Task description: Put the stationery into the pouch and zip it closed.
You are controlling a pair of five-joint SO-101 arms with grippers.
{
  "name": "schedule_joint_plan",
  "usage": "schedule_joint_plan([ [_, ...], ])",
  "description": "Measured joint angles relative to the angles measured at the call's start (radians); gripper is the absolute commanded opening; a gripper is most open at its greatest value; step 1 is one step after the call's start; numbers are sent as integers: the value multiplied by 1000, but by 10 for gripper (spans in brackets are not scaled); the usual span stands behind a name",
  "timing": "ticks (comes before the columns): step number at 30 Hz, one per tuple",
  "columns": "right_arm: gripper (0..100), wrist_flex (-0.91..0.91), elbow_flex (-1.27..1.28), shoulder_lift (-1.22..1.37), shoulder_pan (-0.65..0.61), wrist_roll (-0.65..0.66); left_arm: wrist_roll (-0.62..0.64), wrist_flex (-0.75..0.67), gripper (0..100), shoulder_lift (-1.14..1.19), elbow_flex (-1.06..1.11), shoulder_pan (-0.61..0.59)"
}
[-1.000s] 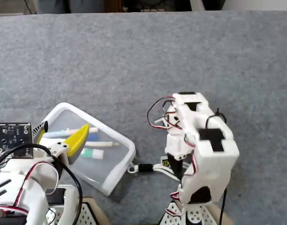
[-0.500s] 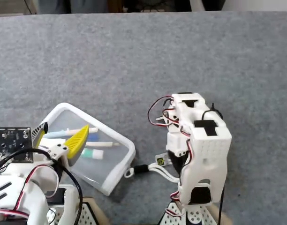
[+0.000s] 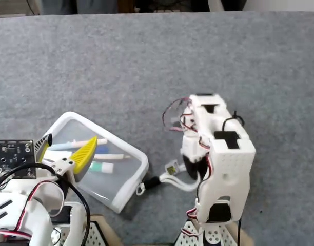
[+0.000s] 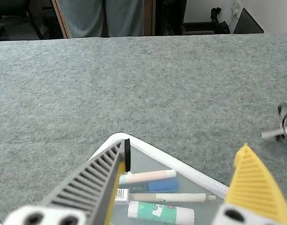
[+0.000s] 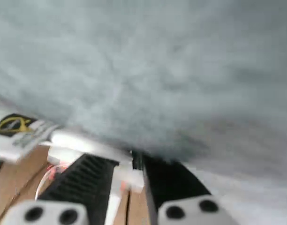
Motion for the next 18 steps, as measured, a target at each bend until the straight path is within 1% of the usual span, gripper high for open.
schedule_joint_plan([
  [5,12,-121,-78,-164,-5,0,0,0,361,0,0,0],
  [18,12,-132,-83,-608,-9,3,0,0,361,0,0,0],
])
